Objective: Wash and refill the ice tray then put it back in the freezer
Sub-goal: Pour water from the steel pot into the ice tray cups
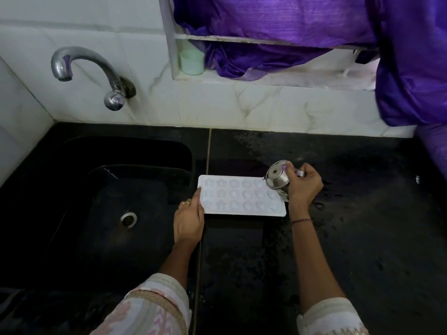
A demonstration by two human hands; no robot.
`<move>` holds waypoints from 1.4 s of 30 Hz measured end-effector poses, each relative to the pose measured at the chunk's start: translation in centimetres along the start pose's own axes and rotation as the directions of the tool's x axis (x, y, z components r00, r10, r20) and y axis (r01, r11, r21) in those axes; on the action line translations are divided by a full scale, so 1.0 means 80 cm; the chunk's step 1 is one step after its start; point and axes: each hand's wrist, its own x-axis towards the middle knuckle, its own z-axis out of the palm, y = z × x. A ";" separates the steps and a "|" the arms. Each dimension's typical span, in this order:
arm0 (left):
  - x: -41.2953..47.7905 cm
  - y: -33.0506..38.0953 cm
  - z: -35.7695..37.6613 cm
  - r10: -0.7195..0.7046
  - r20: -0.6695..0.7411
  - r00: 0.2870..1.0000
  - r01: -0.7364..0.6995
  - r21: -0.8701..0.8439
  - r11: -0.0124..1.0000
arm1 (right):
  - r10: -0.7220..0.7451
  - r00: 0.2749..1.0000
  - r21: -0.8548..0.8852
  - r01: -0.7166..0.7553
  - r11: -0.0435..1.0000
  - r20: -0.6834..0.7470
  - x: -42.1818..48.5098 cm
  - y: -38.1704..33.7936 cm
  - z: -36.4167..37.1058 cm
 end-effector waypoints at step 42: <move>-0.003 0.005 -0.002 0.013 -0.046 0.999 -0.012 0.009 1.000 | 0.010 0.994 0.056 -0.004 0.998 -0.109 0.010 -0.006 -0.029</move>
